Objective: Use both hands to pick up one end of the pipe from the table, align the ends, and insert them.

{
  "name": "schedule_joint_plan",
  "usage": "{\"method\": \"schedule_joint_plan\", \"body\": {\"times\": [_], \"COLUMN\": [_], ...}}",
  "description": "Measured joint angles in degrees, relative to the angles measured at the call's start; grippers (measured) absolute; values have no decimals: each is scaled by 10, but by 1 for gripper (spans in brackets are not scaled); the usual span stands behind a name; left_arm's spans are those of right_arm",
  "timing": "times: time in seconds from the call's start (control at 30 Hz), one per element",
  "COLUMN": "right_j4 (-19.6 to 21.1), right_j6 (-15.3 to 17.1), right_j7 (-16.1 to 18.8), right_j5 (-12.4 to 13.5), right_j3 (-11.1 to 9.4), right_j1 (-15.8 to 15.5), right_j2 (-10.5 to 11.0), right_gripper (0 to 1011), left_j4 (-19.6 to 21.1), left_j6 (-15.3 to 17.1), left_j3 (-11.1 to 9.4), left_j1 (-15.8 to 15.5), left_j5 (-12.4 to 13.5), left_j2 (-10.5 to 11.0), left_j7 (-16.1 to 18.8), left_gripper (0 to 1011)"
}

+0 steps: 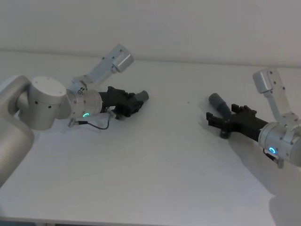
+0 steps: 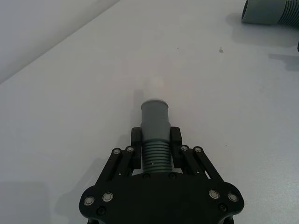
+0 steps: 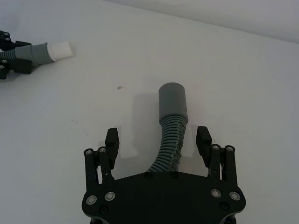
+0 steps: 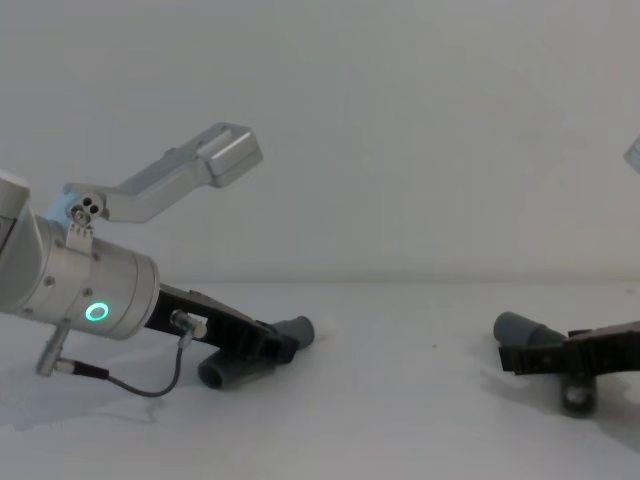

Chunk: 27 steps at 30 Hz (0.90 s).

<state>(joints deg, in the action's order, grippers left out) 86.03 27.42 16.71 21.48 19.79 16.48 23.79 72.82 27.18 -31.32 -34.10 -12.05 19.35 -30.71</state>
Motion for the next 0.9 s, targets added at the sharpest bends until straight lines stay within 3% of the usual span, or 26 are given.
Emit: {"method": "schedule_joint_plan", "body": {"times": [0.27,0.9], "right_j4": [-1,-1], "right_j6": [1,1], "right_j7": [0,-1], "right_j5": [-3,-6], "right_j3": [1,2], "right_j1": [0,1], "right_j2": [0,0], "right_gripper": [946,378], "left_j4": [0,0], "left_j6": [0,0], "left_j3": [0,0], "left_j1": [0,0], "left_j5": [0,0], "left_j2": [0,0], "left_j7": [0,0], "left_gripper": [348,348]}}
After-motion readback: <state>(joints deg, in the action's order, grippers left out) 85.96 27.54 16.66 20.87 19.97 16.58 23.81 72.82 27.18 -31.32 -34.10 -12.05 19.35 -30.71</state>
